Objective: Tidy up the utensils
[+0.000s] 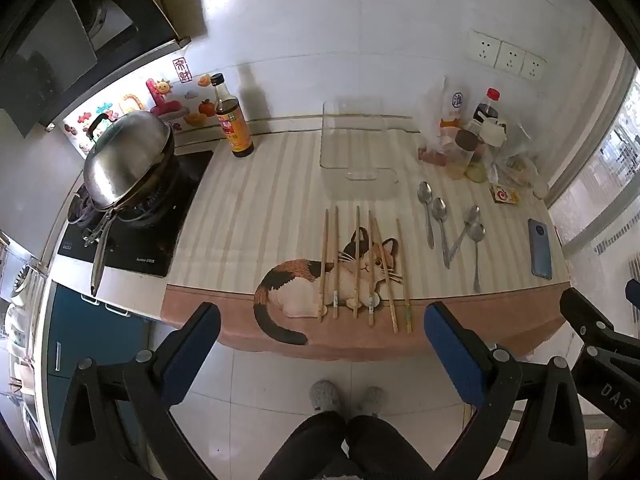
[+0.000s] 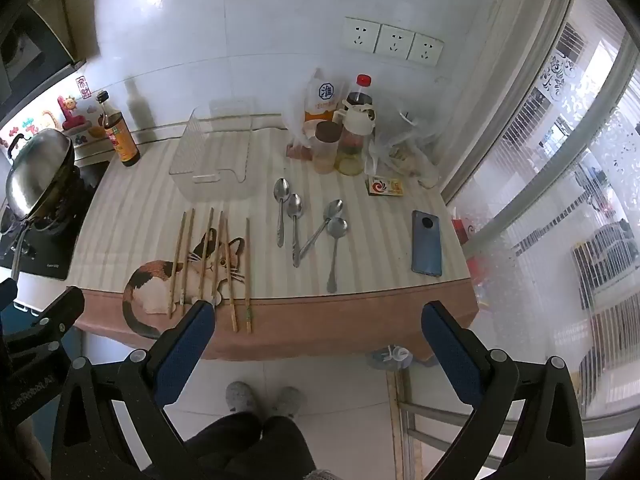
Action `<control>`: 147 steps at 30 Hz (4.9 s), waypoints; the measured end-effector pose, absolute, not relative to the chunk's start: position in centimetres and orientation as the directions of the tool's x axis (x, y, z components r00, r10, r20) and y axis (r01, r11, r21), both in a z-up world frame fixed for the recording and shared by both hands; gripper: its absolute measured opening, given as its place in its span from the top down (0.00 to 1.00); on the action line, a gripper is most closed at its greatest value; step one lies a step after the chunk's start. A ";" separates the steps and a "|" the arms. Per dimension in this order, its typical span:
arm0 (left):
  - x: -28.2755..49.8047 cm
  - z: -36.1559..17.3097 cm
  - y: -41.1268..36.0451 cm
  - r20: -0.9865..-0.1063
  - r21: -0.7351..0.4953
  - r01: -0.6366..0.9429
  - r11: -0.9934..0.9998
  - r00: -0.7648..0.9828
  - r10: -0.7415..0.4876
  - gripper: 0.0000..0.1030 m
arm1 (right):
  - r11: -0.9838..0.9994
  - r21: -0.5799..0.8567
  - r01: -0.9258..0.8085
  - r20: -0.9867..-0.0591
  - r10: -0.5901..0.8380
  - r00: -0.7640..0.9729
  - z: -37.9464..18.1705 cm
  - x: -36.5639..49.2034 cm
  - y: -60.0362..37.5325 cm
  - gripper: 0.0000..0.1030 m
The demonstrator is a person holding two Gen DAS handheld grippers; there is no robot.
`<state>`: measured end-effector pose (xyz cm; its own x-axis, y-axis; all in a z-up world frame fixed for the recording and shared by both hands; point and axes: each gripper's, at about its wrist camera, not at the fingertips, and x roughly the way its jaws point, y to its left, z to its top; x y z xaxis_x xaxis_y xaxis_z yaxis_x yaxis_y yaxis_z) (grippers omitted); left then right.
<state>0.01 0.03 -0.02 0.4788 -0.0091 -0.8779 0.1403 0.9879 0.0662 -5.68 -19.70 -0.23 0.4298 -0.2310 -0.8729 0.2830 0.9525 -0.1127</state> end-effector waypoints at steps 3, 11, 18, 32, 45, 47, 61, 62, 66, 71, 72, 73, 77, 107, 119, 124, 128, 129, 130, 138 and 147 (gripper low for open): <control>0.1 0.0 -0.1 -0.879 0.068 0.142 0.988 0.477 -0.008 0.00 | 0.954 -0.110 0.281 -0.870 -0.228 0.436 -0.1 -5.9 -19.6 0.00; 0.2 0.3 0.5 -0.877 0.057 0.141 0.988 0.480 -0.017 0.00 | 0.951 -0.122 0.283 -0.869 -0.240 0.432 0.0 -5.8 -19.3 0.00; 0.1 0.1 0.3 -0.873 0.057 0.136 0.989 0.487 -0.017 0.00 | 0.952 -0.122 0.282 -0.868 -0.240 0.434 0.0 -5.7 -19.1 0.00; 0.2 0.3 -0.2 -0.871 0.053 0.133 0.990 0.490 -0.019 0.00 | 0.950 -0.129 0.284 -0.860 -0.249 0.445 -0.1 -5.7 -18.8 0.00; 0.1 0.6 -0.3 -0.867 0.051 0.136 0.989 0.498 -0.024 0.00 | 0.952 -0.128 0.278 -0.856 -0.248 0.454 0.6 -5.8 -18.4 0.00; 0.0 0.8 -0.2 -0.866 0.049 0.137 0.989 0.500 -0.026 0.00 | 0.952 -0.126 0.280 -0.856 -0.247 0.454 0.6 -5.8 -18.4 0.00; 0.3 1.2 -0.1 -0.860 0.048 0.135 0.990 0.510 -0.027 0.00 | 0.952 -0.123 0.279 -0.850 -0.246 0.466 1.1 -5.6 -18.5 0.00; 0.3 1.2 -0.2 -0.860 0.048 0.135 0.990 0.510 -0.028 0.00 | 0.952 -0.123 0.279 -0.850 -0.246 0.466 1.0 -5.7 -18.5 0.00; 0.3 1.2 -0.2 -0.860 0.049 0.138 0.989 0.510 -0.028 0.00 | 0.952 -0.123 0.279 -0.850 -0.246 0.466 0.9 -5.8 -18.5 0.00; 0.5 1.3 -0.5 -0.860 0.049 0.138 0.989 0.509 -0.028 0.00 | 0.952 -0.123 0.280 -0.850 -0.247 0.466 0.9 -5.8 -18.5 0.00; 0.5 1.3 -0.4 -0.860 0.046 0.138 0.989 0.509 -0.031 0.00 | 0.952 -0.124 0.281 -0.849 -0.248 0.466 1.0 -5.7 -18.6 0.00; 0.5 1.3 -0.5 -0.860 0.048 0.137 0.989 0.509 -0.029 0.00 | 0.952 -0.124 0.281 -0.849 -0.248 0.466 0.9 -5.6 -18.7 0.00; 0.5 1.3 -0.5 -0.860 0.047 0.136 0.990 0.509 -0.029 0.00 | 0.952 -0.125 0.281 -0.850 -0.249 0.465 0.9 -5.6 -18.8 0.00; 2.9 -1.2 0.1 -0.801 0.084 0.110 0.990 0.599 0.001 0.00 | 0.954 -0.079 0.290 -0.858 -0.213 0.467 -1.2 -3.7 -19.3 0.00; 14.4 -14.1 3.2 -0.923 0.095 0.047 0.994 0.377 0.070 0.00 | 0.961 -0.051 0.272 -0.951 -0.129 0.280 -15.4 4.9 -19.1 0.28; 18.2 -21.1 3.3 -0.983 0.007 0.065 0.998 0.186 -0.005 0.21 | 0.962 0.001 0.275 -0.987 -0.043 0.153 -23.4 9.5 -18.8 0.48; 19.7 -25.5 1.9 -0.996 -0.022 0.109 0.994 0.089 -0.032 0.35 | 0.955 0.023 0.295 -0.995 -0.007 0.101 -27.2 12.3 -18.8 0.48; 20.0 -26.3 1.6 -0.997 -0.017 0.124 0.992 0.076 -0.027 0.38 | 0.955 0.026 0.296 -0.996 -0.001 0.093 -27.6 12.6 -18.9 0.48; 20.1 -27.0 1.3 -0.998 -0.010 0.135 0.991 0.063 -0.018 0.44 | 0.954 0.021 0.299 -0.997 -0.002 0.078 -28.5 13.2 -18.8 0.48; 19.9 -29.2 1.6 -0.998 0.006 0.159 0.987 0.056 -0.003 0.93 | 0.958 -0.035 0.284 -0.999 -0.028 -0.030 -32.5 15.0 -17.3 0.53; 17.1 -29.2 5.4 -0.998 -0.023 0.157 0.987 0.050 -0.031 0.95 | 0.957 -0.064 0.284 -0.997 -0.051 -0.053 -32.3 13.7 -16.4 0.93</control>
<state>17.15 5.41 -29.17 0.0503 -0.0314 -0.9982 0.1570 0.9873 -0.0231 13.67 -16.42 -32.29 -0.0534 -0.0507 -0.9973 0.2841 0.9567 -0.0638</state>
